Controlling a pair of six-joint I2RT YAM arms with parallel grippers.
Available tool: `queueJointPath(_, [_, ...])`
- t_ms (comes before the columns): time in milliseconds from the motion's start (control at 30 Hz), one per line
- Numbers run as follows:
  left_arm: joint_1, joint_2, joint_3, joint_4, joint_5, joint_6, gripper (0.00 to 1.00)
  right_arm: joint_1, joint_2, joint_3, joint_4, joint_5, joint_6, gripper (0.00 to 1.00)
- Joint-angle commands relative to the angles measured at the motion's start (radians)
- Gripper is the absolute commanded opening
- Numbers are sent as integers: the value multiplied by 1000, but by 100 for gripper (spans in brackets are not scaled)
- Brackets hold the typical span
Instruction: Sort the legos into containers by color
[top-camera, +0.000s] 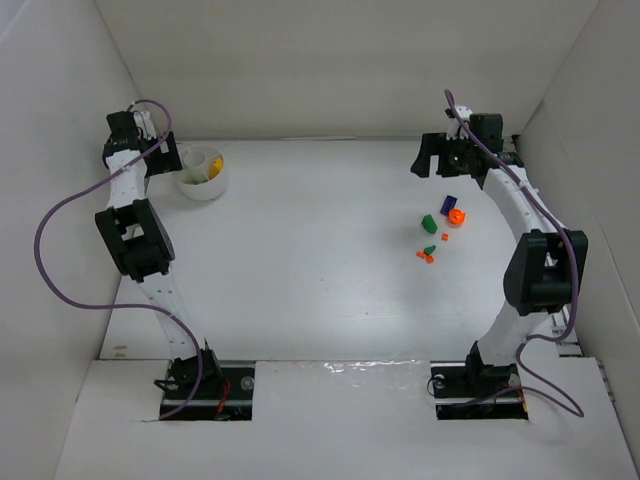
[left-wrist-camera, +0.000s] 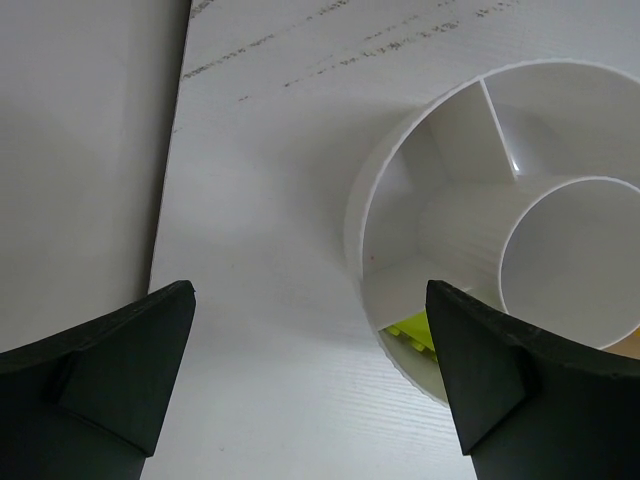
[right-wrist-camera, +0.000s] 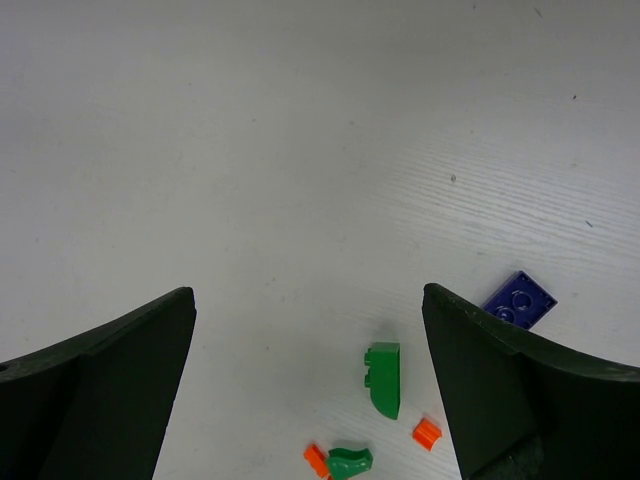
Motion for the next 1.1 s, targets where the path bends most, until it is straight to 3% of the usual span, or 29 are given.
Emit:
queueJointPath(0, [5,-29,-11,16,-32,-8,100,6,8,36,18,-14,-2,100])
queueJointPath(500, [5,-32,-62,-6,-85,26,100,6,8,45,18,-14,-2,100])
queueJointPath(1067, [5,-153,-217,-3,211,87,96,6,8,36,18,-14,-11,100])
